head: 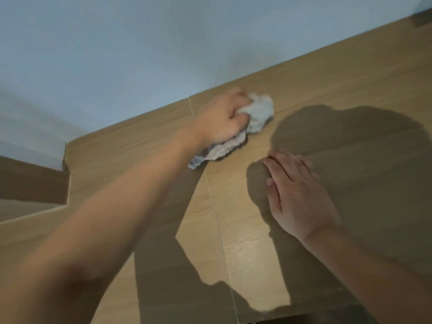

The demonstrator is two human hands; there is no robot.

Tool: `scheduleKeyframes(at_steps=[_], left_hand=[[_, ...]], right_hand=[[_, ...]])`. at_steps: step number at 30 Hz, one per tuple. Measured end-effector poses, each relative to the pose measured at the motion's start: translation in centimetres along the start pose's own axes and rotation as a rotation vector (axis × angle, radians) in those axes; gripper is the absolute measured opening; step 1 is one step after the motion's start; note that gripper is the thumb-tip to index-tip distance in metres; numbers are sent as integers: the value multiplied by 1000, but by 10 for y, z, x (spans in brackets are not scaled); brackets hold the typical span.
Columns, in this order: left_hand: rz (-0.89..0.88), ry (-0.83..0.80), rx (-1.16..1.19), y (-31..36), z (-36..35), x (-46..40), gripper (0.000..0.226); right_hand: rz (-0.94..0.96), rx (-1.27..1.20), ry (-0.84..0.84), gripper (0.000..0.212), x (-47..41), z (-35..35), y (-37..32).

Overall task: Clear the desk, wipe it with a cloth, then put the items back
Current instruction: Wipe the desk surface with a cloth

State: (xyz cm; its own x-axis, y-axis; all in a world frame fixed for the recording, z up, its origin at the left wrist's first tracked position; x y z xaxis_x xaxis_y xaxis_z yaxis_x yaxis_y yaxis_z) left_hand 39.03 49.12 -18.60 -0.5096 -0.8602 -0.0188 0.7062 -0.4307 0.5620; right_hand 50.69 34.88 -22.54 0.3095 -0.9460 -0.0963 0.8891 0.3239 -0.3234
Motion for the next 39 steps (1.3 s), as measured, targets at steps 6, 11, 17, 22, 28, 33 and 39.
scheduleKeyframes(at_steps=[6,11,17,22,28,33,39], left_hand=[[263,359,-330,-37,15,15,48],[-154,112,-69,44,-35,78,25],[444,514,-179,-36,26,159,27],[220,361,-136,48,-40,185,27],[18,91,103,169,-118,241,20],[394,490,-57,66,-24,253,15],[624,362,-84,77,-109,269,31]], right_hand=[[-4,12,8,48,2,0,0],[12,-2,0,49,1,0,0],[15,31,-58,57,0,-3,0],[43,41,-18,54,0,-2,-1],[36,-51,-11,45,-2,1,3],[30,-33,-7,43,-1,2,1],[27,-103,6,42,1,1,4]])
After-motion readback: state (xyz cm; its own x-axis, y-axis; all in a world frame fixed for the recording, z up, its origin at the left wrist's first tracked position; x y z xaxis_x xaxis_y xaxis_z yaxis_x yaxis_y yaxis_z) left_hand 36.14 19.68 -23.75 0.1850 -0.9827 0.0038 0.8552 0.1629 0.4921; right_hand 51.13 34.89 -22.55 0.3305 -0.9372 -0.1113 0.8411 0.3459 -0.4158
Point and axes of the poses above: each hand's wrist, its own x-axis away from the middle knuckle, its own z-axis out of the back of the hand, y = z × x, the point moved 9 cm from there along -x, towards the middle knuckle, and after that the axes turned 1 degree about -y, right-handed, at the moved point
